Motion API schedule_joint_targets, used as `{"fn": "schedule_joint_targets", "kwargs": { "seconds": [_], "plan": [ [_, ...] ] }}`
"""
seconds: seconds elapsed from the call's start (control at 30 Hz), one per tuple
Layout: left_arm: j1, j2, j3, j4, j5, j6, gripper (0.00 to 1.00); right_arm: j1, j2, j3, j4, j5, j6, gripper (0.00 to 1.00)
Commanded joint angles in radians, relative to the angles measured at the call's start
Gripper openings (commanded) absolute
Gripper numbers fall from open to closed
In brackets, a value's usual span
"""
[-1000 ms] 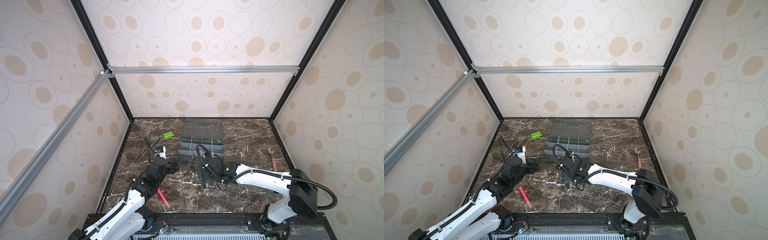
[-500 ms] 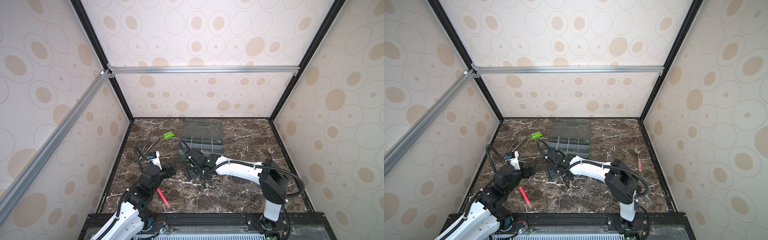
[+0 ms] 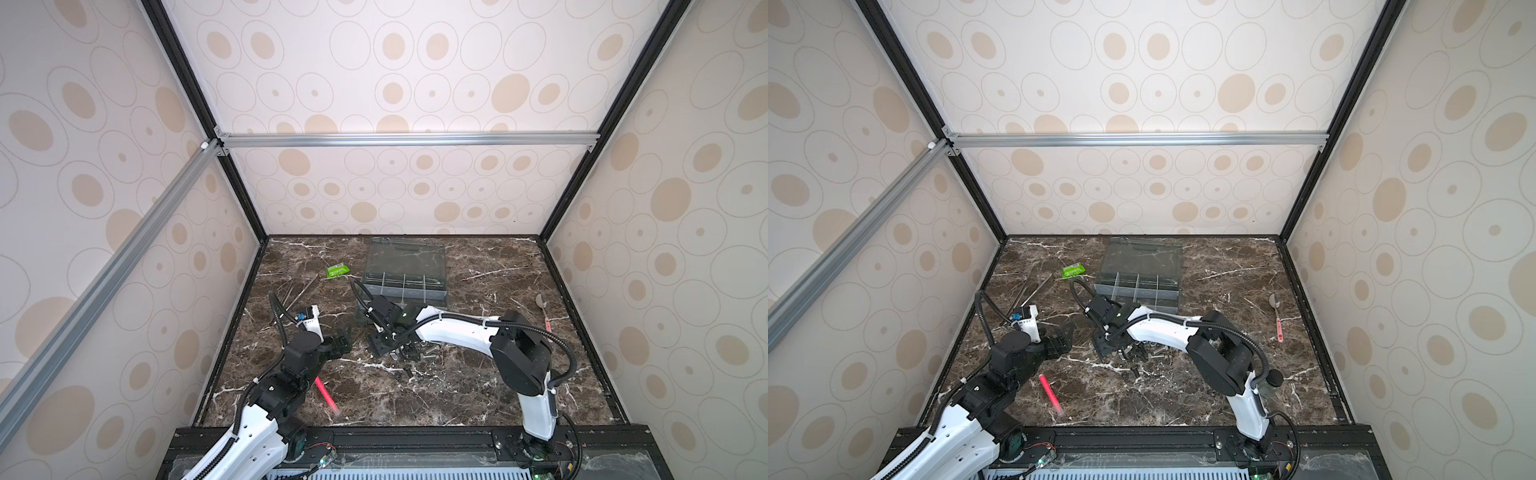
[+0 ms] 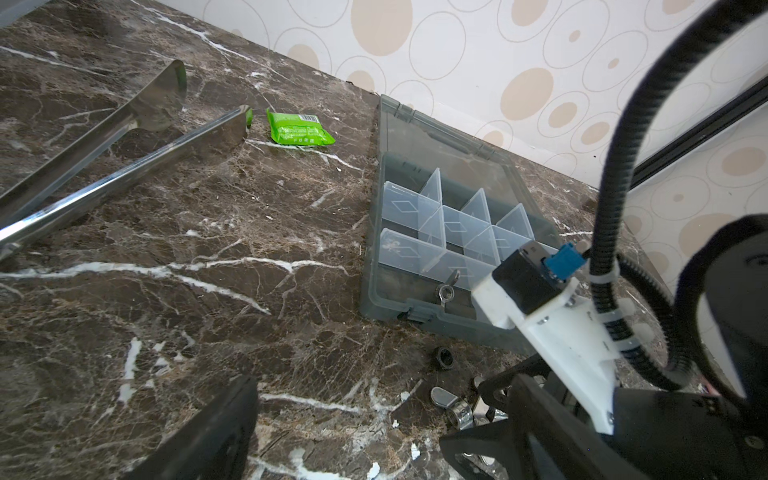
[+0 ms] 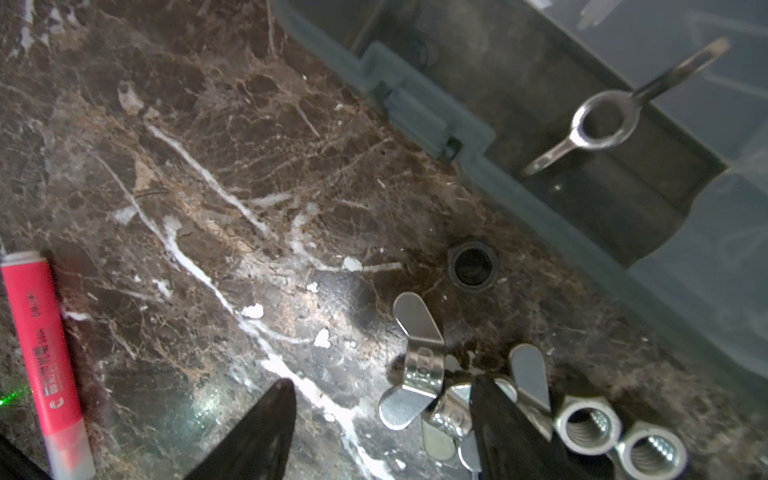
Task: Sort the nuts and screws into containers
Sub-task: 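Withdraw the left gripper while the right gripper grasps a silver wing nut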
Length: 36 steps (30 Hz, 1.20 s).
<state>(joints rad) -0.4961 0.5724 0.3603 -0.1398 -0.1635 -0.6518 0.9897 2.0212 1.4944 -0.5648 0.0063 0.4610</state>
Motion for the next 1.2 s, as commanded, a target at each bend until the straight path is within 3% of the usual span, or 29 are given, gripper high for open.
{"fn": "schedule_joint_targets", "kwargs": {
  "seconds": [0.0, 0.57, 1.17],
  "plan": [
    [0.006, -0.009, -0.007, 0.005, -0.01, -0.012, 0.94, -0.004, 0.033, 0.04, -0.043, -0.004, -0.004, 0.64],
    [0.007, -0.017, -0.01, 0.011, -0.007, -0.011, 0.94, -0.004, 0.092, 0.084, -0.101, 0.055, 0.02, 0.47],
    [0.006, -0.045, -0.018, 0.004, -0.022, -0.025, 0.93, -0.003, 0.132, 0.108, -0.123, 0.038, 0.031, 0.24]
  ]
}}
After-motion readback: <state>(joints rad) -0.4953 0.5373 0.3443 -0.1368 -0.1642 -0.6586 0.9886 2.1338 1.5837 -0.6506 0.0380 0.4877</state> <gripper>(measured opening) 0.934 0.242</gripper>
